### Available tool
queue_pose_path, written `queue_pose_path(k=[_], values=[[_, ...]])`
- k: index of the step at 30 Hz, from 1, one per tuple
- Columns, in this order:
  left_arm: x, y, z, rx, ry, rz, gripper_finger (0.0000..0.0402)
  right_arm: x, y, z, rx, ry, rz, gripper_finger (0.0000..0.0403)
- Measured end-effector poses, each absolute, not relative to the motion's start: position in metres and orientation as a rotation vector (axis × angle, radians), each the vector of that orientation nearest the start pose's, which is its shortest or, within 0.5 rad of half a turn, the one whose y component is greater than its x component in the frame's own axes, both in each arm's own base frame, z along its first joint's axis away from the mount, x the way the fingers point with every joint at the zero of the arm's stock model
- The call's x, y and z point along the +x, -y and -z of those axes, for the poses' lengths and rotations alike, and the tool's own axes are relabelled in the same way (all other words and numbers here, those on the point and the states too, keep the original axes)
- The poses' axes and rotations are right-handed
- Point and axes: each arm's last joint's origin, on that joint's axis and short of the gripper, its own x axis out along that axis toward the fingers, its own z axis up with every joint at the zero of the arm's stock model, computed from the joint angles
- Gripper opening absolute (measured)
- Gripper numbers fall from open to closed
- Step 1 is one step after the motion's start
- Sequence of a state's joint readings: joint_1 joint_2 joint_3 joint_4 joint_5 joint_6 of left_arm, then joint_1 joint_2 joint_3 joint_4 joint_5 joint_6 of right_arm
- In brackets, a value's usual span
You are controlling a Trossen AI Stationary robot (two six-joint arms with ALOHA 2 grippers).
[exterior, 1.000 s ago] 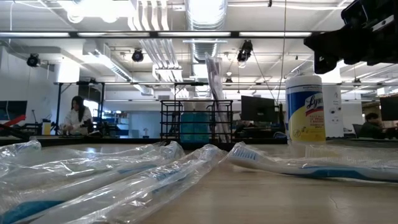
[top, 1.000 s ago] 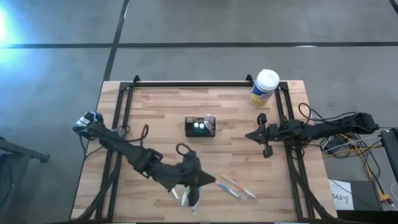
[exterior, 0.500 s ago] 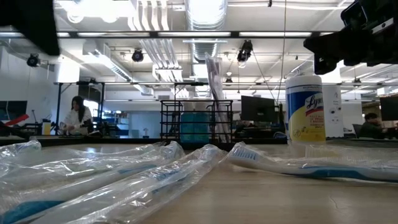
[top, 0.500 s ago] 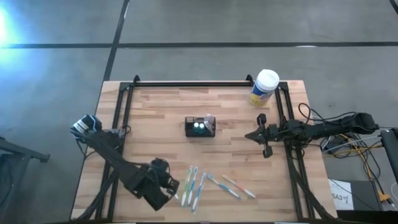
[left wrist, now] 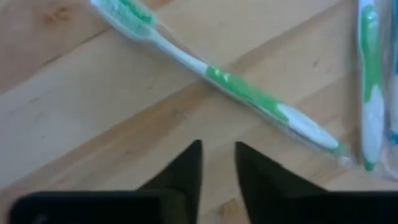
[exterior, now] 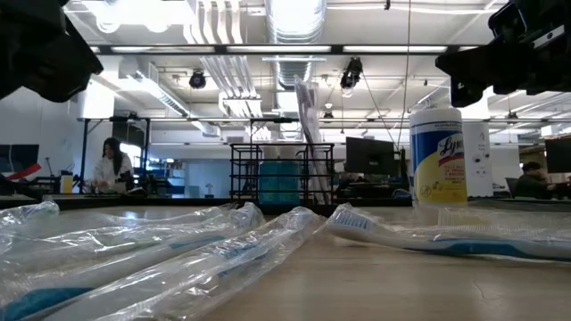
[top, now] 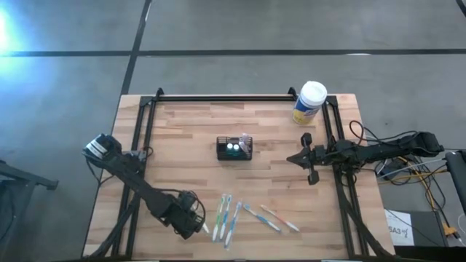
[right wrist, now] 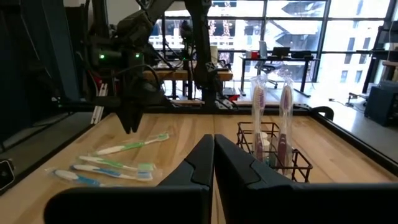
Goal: Pick & Place toothbrushing station
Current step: Put the left green toothbrush in the wire organizer
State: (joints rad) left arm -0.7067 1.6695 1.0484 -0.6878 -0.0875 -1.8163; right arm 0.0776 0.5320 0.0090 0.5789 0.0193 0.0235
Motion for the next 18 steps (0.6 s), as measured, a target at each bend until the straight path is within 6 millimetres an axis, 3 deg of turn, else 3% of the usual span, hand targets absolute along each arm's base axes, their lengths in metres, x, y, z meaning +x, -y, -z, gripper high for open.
queue_pose_path(k=[5, 9, 13, 18], values=[[0.239, 0.19, -0.179, -1.038, -1.203, -0.679, 0.0221, 0.131, -0.01, -0.172, 0.027, 0.054, -0.057, 0.0008], [0.243, 0.182, -0.177, -1.044, -1.178, -0.715, 0.0284, 0.131, -0.01, -0.172, 0.035, 0.054, -0.057, 0.0008], [0.246, 0.171, -0.17, -1.042, -1.164, -0.746, 0.0302, 0.131, -0.01, -0.172, 0.034, 0.052, -0.058, 0.0008], [0.244, 0.156, -0.154, -1.049, -1.177, -0.774, 0.0289, 0.131, -0.01, -0.172, 0.031, 0.048, -0.058, 0.0008]])
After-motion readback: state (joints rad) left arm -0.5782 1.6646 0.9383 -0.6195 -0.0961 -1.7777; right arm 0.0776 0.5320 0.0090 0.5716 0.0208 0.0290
